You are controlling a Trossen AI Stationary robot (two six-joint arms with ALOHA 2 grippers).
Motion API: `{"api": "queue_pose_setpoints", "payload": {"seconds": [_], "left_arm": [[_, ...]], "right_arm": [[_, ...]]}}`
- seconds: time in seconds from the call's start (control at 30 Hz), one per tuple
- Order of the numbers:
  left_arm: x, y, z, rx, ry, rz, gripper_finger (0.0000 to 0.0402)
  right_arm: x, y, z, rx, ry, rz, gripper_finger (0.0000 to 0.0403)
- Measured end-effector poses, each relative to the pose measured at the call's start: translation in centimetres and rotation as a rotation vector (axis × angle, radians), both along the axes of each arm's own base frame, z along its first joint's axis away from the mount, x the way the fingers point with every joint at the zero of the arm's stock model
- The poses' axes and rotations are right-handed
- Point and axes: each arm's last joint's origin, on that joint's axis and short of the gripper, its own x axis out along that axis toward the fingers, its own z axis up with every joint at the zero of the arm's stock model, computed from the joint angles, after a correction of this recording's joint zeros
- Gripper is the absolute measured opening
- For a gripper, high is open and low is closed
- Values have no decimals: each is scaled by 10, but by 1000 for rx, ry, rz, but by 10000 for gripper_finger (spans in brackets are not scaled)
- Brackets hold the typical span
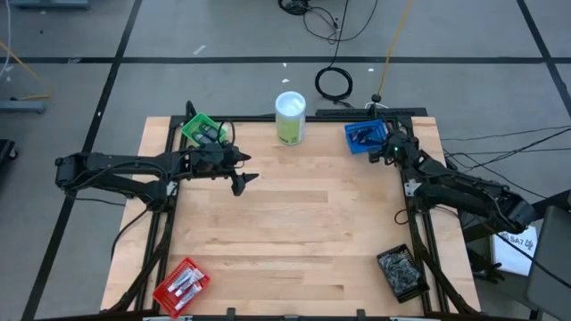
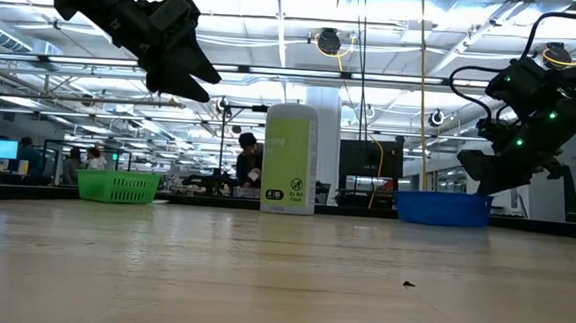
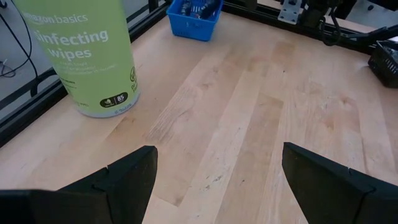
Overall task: Pick & Place Travel size toiletries
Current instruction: Put the left shave cream into the blue bin, then return to Home Position
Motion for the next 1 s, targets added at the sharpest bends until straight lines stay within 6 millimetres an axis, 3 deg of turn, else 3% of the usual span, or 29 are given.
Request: {"api": "queue_pose_setpoints", "payload": {"seconds": [0.33, 0.5, 0.8, 1.0], "left_arm": [[0, 0, 0, -2, 0, 1, 337], [1, -3, 1, 20, -1, -49, 337], [-19, -24, 31, 104, -154, -233, 337], [-45, -39, 41, 150, -218, -323, 337]], "right_arm": [[-1, 1, 8, -46, -59, -7, 0], [3, 1, 22, -128, -216, 17, 0], [28, 26, 58, -266, -524, 650, 0], [38, 47, 84, -280, -540, 778, 0]]}}
